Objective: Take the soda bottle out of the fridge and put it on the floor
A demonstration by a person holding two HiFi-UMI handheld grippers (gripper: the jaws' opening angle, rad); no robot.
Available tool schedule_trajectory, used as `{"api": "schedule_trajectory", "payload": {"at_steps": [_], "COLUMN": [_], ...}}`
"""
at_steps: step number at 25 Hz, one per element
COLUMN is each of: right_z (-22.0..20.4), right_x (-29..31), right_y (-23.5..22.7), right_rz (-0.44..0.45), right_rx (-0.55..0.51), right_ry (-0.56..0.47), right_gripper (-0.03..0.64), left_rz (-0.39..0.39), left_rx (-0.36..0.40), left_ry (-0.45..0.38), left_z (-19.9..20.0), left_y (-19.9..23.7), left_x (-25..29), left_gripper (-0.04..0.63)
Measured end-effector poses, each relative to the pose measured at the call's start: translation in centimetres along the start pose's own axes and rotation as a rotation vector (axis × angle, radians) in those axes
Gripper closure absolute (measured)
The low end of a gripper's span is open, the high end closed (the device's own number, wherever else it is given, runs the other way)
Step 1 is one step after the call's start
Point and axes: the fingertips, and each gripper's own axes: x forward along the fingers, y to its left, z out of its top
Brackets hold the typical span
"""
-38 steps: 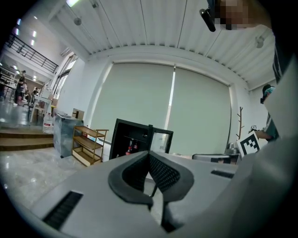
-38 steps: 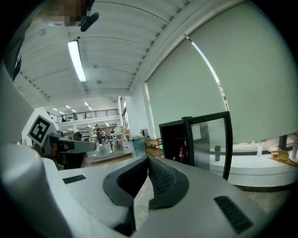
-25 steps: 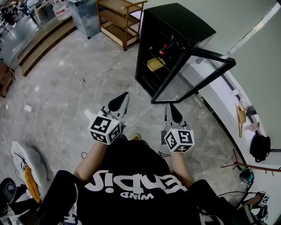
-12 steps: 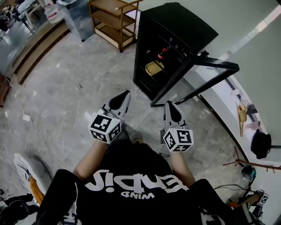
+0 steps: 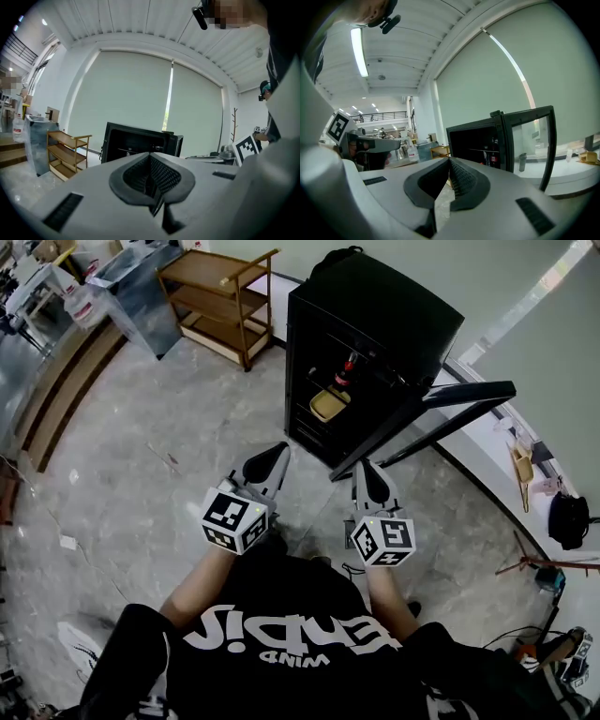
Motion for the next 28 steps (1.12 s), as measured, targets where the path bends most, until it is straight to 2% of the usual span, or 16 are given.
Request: {"api": "schedule_trajectory", "payload": {"at_steps": [9, 11, 21, 28], "right_z": [0.6, 0.6, 0.0, -1.5], "right_x": [4.7, 5.5, 9.2, 11.9], "right_y": [0.9, 1.1, 1.1, -1.0], "right_rz": [-0.116, -0.124, -0.139, -0.149], "right_rx": [0.02, 0.02, 0.016, 0.024], "right_ry": [-0.022, -0.022, -0.023, -0.013], "right_gripper": [0.595, 0.595, 0.595, 0.595], "left_rz": [-0.141, -0.151, -0.184, -0.197], "left_rx": [0.01, 0.003, -0.012, -0.017], "left_ry": [0.043, 0.06, 0.026, 0.019], "left_z": [0.8, 0.7, 0.6, -0.9], "left_y": [4.1, 4.9, 7.9, 9.6], "left_x": [3.2, 3.6, 6.5, 10.3], "left_gripper": [0.589, 0.589, 0.589, 0.589]}}
